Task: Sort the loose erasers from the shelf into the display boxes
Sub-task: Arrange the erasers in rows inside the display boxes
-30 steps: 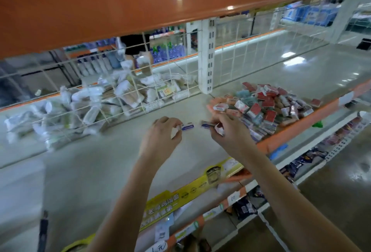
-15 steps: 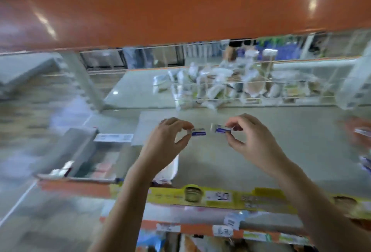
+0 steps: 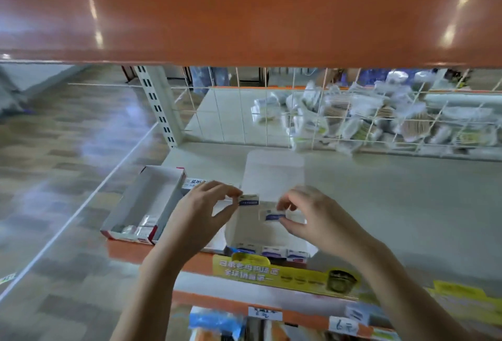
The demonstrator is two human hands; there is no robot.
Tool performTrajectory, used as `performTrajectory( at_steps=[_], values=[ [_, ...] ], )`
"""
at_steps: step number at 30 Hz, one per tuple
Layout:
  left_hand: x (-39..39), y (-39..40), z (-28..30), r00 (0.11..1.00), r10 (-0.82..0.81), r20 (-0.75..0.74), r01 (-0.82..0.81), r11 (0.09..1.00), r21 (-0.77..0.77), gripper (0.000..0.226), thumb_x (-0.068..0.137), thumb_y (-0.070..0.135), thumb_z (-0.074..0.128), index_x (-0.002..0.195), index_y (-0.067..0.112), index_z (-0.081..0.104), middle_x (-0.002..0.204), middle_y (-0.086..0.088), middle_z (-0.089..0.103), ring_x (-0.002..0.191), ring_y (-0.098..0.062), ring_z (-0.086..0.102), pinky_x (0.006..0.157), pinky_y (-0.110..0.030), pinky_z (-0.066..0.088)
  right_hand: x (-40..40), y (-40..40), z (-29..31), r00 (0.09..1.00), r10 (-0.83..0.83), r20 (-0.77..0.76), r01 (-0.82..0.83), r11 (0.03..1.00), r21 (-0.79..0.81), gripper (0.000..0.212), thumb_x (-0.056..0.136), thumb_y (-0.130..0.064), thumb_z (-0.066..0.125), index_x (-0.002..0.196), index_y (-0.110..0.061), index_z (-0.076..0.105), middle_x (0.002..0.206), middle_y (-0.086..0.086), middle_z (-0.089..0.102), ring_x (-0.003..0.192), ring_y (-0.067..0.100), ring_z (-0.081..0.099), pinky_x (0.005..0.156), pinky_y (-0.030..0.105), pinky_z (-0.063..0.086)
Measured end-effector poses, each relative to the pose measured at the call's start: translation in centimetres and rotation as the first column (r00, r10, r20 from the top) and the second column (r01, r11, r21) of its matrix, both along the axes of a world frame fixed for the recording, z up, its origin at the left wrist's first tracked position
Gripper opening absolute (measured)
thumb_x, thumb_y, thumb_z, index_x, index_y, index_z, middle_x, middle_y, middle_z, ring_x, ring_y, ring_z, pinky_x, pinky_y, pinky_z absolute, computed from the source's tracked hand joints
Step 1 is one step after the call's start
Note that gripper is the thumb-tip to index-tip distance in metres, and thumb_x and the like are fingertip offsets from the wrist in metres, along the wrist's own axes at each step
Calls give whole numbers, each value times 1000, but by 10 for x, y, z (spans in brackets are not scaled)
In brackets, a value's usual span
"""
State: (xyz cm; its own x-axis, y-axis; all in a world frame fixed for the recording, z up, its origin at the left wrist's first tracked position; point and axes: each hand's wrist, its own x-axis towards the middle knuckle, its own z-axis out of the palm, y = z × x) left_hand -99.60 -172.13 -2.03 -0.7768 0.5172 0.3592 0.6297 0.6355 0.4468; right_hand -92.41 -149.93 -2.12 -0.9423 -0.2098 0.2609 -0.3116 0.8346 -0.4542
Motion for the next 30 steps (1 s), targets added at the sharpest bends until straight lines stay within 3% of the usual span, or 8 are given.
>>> performTrajectory(
  at_steps=[3,13,23,30],
  values=[
    [-6,-10,-6,999,-34,33,35,999,-26,21,81,19,70,102,25,70,95,13,64,86,-4,55,74,-17,42,-2,-16,-5,994,7,109,-11,999,33,19,89,-30,60,104,-20,59,99,-11,56,92,3,51,83,15,41],
    [-21,-24,-13,990,-114,80,116,993,-12,20,81,24,70,101,30,70,93,19,60,84,-2,55,72,-13,40,-16,-50,-23,970,-106,221,49,966,252,22,89,-31,60,107,-18,59,104,-3,59,99,13,53,87,31,43],
    [-27,-28,-11,987,-135,85,137,990,-18,18,82,24,69,99,30,70,93,17,64,86,-8,57,71,-25,47,-17,-61,-20,918,-96,385,56,992,114,22,92,-20,57,113,-15,62,112,-2,59,103,11,55,90,27,46],
    [-24,-17,1,977,-213,17,213,966,-148,15,83,28,67,98,27,69,99,11,68,94,-15,60,75,-23,41,-12,-52,-10,927,-162,339,120,983,141,27,93,-30,53,116,-20,62,110,-7,58,102,8,53,91,21,42]
  ],
)
